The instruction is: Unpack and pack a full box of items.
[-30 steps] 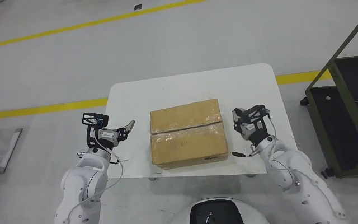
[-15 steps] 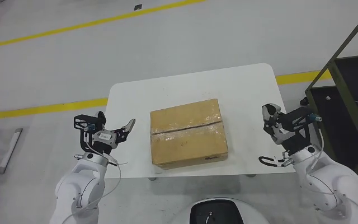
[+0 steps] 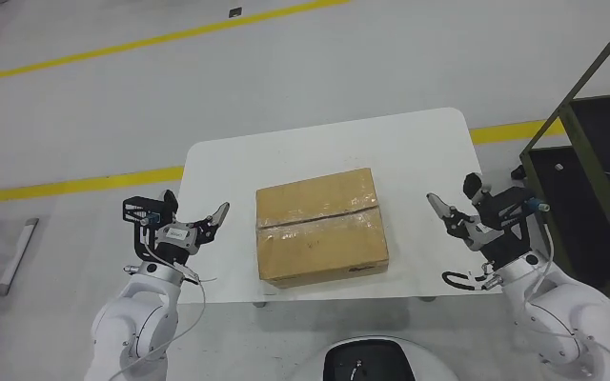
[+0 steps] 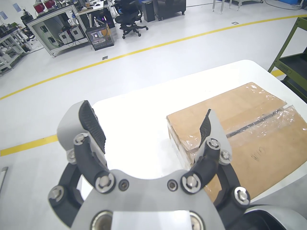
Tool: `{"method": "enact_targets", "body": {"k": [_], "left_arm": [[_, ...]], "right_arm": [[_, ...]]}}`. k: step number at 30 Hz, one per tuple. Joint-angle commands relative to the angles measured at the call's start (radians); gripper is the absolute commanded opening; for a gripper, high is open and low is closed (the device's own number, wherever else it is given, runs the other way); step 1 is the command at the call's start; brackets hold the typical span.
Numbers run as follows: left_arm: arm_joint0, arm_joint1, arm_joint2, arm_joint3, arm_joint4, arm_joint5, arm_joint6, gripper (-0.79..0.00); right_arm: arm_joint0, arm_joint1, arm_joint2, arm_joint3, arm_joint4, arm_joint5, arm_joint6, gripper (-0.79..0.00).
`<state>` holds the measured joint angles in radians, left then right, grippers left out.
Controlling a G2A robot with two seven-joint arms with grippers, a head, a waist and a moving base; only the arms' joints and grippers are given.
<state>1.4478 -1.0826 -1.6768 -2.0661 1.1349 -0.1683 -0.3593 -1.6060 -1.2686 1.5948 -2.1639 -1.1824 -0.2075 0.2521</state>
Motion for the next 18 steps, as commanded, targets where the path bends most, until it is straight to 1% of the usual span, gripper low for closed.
{"method": "enact_targets", "body": {"k": [1, 4, 7, 18], "left_arm": [[0.000, 0.000, 0.000, 0.000, 0.000, 0.000, 0.000, 0.000], [0.000, 0.000, 0.000, 0.000, 0.000, 0.000, 0.000, 0.000], [0.000, 0.000, 0.000, 0.000, 0.000, 0.000, 0.000, 0.000], [0.000, 0.000, 0.000, 0.000, 0.000, 0.000, 0.000, 0.000]], "right_arm": [[0.000, 0.000, 0.000, 0.000, 0.000, 0.000, 0.000, -0.157], [0.000, 0.000, 0.000, 0.000, 0.000, 0.000, 0.000, -0.053], [0.000, 0.000, 0.000, 0.000, 0.000, 0.000, 0.000, -0.009], [0.000, 0.000, 0.000, 0.000, 0.000, 0.000, 0.000, -0.001]]}}
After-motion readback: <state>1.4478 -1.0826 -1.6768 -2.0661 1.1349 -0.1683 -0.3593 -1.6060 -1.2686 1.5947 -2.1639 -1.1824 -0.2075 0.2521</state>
